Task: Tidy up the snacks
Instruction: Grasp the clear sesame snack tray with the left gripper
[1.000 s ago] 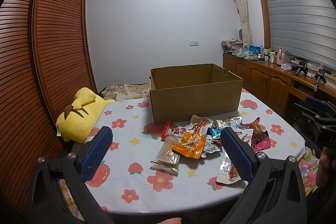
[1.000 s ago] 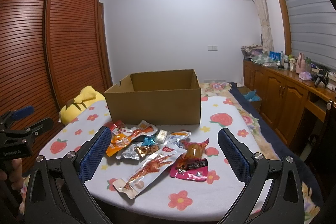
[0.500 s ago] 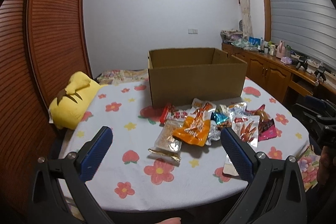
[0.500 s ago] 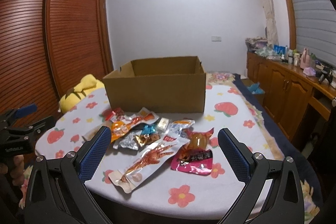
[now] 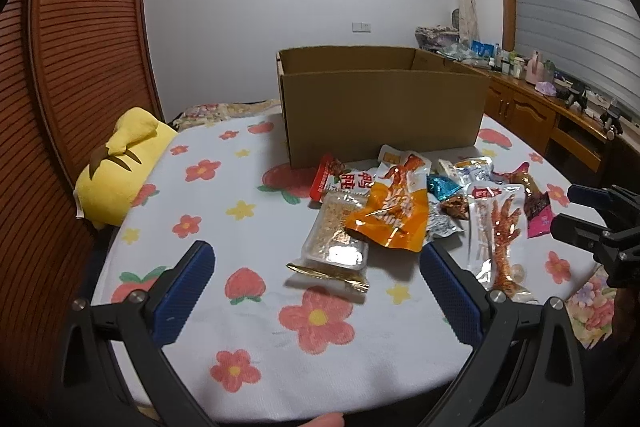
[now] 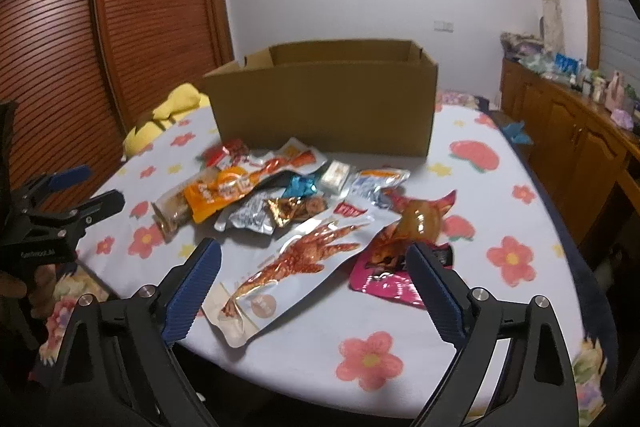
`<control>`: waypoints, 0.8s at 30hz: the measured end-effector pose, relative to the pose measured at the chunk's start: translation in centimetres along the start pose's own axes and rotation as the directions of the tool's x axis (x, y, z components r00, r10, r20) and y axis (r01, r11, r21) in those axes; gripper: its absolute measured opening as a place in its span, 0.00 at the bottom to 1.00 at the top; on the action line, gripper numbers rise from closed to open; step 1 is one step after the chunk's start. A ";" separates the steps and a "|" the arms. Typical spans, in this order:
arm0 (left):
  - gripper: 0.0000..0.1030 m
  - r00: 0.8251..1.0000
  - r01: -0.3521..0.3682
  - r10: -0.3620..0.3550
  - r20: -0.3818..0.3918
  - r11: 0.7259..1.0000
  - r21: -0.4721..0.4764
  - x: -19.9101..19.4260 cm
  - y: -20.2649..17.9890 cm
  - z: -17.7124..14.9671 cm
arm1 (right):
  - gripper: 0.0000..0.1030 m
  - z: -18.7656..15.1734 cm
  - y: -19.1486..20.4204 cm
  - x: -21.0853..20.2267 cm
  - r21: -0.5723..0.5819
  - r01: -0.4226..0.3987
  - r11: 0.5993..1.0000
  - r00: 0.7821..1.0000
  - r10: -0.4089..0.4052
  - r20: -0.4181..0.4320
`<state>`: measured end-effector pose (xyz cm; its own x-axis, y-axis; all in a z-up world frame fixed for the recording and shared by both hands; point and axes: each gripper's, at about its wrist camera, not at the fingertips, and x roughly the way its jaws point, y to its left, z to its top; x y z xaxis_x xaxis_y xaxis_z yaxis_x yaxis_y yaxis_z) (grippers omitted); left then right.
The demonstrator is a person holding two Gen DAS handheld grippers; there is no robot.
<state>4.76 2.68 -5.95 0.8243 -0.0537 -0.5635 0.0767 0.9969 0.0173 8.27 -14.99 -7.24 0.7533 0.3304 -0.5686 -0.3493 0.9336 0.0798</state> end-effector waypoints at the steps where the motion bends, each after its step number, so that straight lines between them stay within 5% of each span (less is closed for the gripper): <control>1: 1.00 1.000 0.002 -0.002 -0.008 1.000 0.003 0.4 0.1 0.1 | 0.91 0.0 0.1 0.3 -0.005 -0.002 1.000 1.000 0.002 -0.006; 10: 0.98 0.994 0.060 -0.057 -0.094 0.998 0.033 3.8 0.6 0.8 | 0.86 -0.5 0.2 2.9 0.000 -0.039 0.999 0.996 0.039 -0.084; 24: 0.70 0.966 0.148 -0.130 -0.224 0.986 0.070 7.9 0.9 0.9 | 0.84 -1.2 0.4 4.7 0.027 -0.082 0.996 0.985 0.085 -0.150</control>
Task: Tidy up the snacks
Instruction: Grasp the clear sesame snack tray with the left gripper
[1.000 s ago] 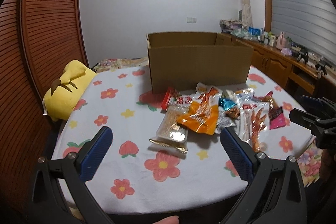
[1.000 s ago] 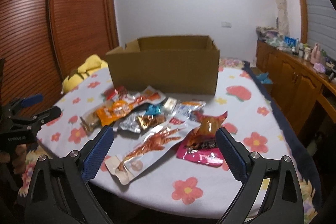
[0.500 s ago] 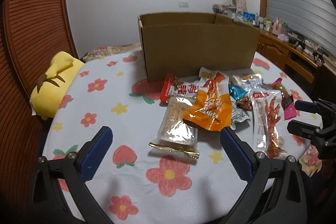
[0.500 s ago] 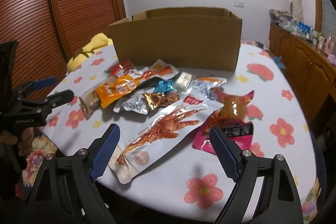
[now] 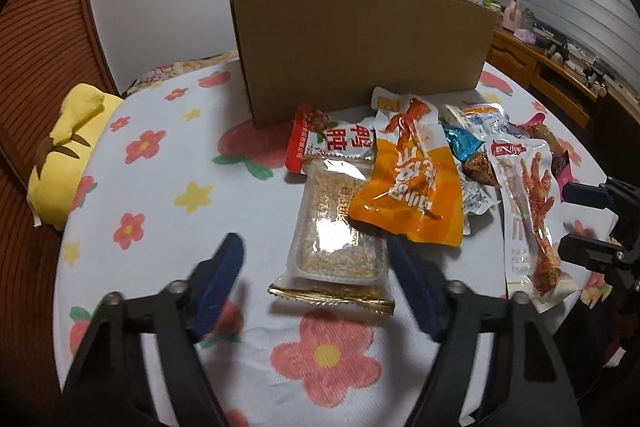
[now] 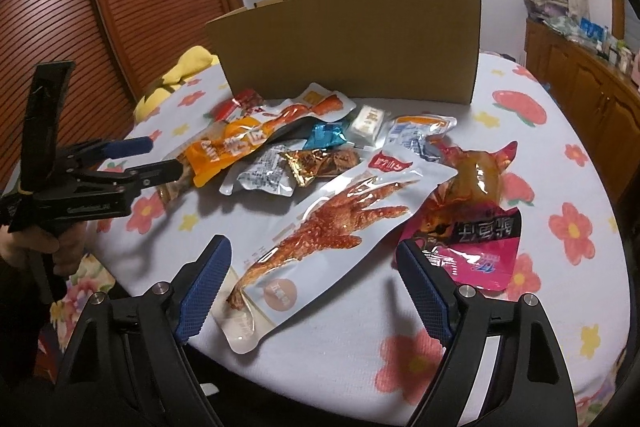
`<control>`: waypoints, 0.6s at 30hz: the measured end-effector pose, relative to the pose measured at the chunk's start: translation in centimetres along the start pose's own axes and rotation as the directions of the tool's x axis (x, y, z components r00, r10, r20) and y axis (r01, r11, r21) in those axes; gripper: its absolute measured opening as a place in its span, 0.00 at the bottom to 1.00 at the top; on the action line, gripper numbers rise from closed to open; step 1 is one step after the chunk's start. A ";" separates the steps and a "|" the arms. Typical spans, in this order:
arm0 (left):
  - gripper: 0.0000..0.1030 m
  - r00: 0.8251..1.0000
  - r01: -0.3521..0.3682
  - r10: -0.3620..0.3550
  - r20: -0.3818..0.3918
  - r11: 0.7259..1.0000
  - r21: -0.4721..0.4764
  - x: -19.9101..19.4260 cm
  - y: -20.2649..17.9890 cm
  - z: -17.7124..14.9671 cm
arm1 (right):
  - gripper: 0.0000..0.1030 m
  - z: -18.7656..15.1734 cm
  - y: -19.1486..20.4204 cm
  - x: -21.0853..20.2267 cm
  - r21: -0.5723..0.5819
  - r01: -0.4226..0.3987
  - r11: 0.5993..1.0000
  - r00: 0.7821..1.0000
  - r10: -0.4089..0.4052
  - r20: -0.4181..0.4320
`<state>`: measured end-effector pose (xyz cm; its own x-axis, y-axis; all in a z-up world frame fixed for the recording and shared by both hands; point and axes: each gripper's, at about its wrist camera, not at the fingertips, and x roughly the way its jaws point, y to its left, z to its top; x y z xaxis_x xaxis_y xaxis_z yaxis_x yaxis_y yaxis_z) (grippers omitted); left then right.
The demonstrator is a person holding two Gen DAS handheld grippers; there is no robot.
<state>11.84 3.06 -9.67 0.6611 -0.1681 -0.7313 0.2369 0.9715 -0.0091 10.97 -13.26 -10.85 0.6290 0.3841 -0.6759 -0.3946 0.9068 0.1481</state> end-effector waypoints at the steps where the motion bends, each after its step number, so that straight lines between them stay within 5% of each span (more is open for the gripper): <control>1: 0.70 1.000 0.011 -0.011 -0.003 1.000 -0.004 0.1 0.1 0.0 | 0.84 0.0 0.0 0.0 -0.003 0.001 1.000 1.000 -0.001 0.000; 10: 0.54 0.998 0.044 -0.043 -0.037 0.999 0.026 1.2 0.0 0.3 | 0.84 0.0 0.1 0.3 -0.005 -0.006 1.000 1.000 0.006 -0.009; 18: 0.54 0.998 0.038 -0.037 -0.042 0.999 0.013 1.8 0.4 0.6 | 0.84 0.0 0.3 0.4 -0.013 -0.004 1.000 1.000 0.004 -0.010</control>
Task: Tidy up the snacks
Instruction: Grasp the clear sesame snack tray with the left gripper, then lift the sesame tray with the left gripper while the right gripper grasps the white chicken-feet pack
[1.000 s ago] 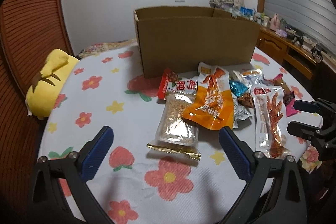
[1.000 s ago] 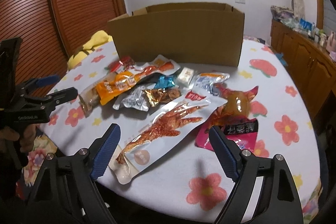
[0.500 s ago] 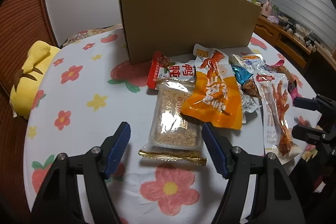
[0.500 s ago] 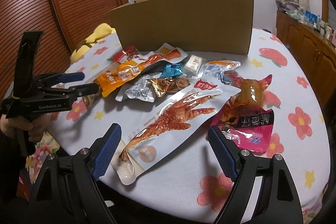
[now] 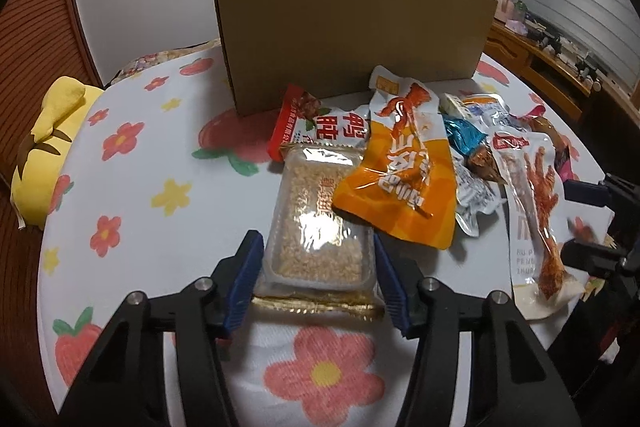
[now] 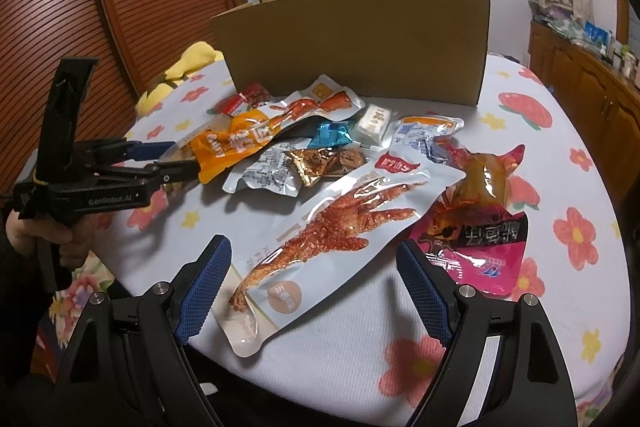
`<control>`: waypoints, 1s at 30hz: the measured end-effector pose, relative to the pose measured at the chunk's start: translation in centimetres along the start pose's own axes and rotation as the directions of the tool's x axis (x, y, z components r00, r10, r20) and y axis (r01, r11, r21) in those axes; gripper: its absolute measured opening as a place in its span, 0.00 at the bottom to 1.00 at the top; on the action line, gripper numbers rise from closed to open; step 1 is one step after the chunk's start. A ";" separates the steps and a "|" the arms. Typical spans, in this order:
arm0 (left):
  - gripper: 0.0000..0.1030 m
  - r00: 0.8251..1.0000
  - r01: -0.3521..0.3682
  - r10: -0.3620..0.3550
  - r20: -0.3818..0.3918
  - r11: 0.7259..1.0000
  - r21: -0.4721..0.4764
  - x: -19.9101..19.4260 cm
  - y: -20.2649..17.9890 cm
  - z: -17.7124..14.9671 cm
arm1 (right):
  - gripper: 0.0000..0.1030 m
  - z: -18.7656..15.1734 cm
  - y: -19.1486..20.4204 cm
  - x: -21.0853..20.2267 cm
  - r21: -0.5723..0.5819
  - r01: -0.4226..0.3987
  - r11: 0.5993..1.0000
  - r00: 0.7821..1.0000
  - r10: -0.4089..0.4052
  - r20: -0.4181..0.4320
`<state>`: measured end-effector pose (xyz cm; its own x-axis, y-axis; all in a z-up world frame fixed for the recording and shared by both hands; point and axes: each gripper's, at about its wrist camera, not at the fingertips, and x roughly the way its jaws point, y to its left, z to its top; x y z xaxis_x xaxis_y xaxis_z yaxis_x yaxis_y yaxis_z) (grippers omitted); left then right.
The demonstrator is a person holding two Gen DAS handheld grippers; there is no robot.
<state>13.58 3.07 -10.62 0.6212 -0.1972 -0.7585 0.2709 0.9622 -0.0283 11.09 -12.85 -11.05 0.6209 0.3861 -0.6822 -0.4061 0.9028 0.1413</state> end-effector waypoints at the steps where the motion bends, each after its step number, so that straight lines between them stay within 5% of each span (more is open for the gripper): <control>1: 0.54 1.000 -0.001 0.001 -0.002 1.000 -0.002 0.2 0.1 0.0 | 0.84 0.0 0.0 0.1 0.001 -0.001 1.000 1.000 0.001 -0.002; 8: 0.47 1.000 -0.005 0.005 0.018 0.999 -0.038 -0.2 0.6 -0.6 | 0.84 0.1 0.0 0.5 0.004 -0.003 1.000 1.000 0.003 -0.016; 20: 0.46 0.997 -0.039 0.049 0.066 0.987 -0.156 -3.3 2.5 -3.0 | 0.84 0.7 -0.4 1.9 0.015 -0.010 1.000 0.999 0.011 -0.044; 30: 0.46 0.991 -0.061 0.080 0.107 0.984 -0.164 -5.1 2.5 -3.5 | 0.84 1.2 0.0 3.2 -0.014 0.008 1.000 0.998 -0.008 -0.056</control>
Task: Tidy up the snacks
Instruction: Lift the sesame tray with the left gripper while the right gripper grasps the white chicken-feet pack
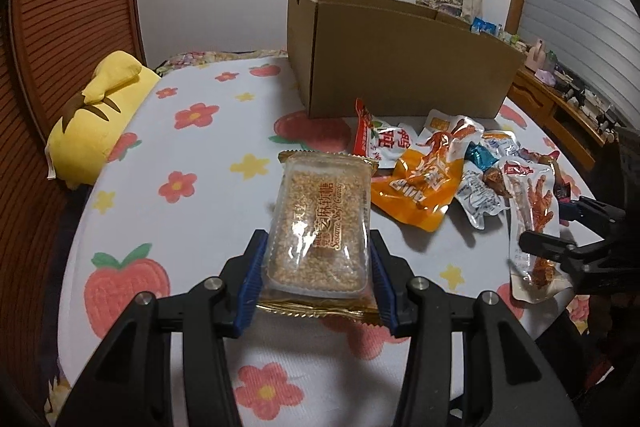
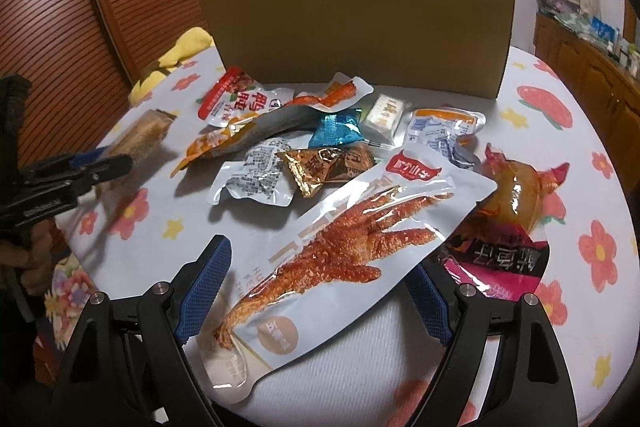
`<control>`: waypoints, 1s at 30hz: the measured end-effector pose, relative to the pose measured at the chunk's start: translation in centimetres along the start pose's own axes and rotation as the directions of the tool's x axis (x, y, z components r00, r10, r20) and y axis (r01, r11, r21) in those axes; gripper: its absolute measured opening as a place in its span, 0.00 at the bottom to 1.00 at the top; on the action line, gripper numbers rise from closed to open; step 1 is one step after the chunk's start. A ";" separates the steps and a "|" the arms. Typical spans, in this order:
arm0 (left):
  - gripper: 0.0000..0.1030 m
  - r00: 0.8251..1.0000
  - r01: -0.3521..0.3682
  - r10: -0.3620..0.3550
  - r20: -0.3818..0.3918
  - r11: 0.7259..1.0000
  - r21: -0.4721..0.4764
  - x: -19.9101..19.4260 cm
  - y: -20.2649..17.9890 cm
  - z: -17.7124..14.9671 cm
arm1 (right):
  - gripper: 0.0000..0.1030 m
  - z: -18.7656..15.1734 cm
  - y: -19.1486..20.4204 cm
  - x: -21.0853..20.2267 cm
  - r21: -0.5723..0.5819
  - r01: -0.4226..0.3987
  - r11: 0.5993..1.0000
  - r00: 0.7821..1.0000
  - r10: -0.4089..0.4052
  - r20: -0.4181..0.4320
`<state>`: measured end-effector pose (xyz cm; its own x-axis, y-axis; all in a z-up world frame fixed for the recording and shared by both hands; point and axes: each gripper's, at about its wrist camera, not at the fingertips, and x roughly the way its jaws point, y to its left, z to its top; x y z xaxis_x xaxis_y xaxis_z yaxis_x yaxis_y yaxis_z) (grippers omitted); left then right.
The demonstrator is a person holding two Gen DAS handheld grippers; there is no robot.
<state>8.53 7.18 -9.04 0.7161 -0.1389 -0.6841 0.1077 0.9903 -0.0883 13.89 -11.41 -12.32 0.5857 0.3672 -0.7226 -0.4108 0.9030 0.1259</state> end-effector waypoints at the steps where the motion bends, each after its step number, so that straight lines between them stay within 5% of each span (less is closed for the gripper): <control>1: 0.46 1.000 0.001 -0.001 0.004 1.000 0.000 -0.2 -0.1 0.0 | 0.83 0.0 0.1 0.1 -0.010 0.011 1.000 1.000 -0.011 0.002; 7: 0.46 1.000 0.010 -0.010 0.029 1.000 0.012 -1.1 -1.0 0.2 | 0.72 -0.3 0.9 0.3 -0.077 0.077 0.994 0.997 -0.076 0.007; 18: 0.47 0.998 0.034 -0.034 0.045 0.999 0.014 -2.0 -2.1 0.0 | 0.33 0.0 1.0 -0.4 -0.087 0.073 0.994 0.997 -0.072 0.015; 30: 0.47 0.997 0.046 -0.047 0.061 0.999 0.017 -2.5 -2.9 0.0 | 0.24 0.9 -0.2 -2.5 -0.067 0.101 0.993 0.993 -0.096 0.068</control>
<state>6.45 4.68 -7.06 0.7507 -0.1857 -0.6340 0.1525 0.9825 -0.1073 13.13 -12.36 -9.93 0.6685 0.2931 -0.6835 -0.3958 0.9183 0.0067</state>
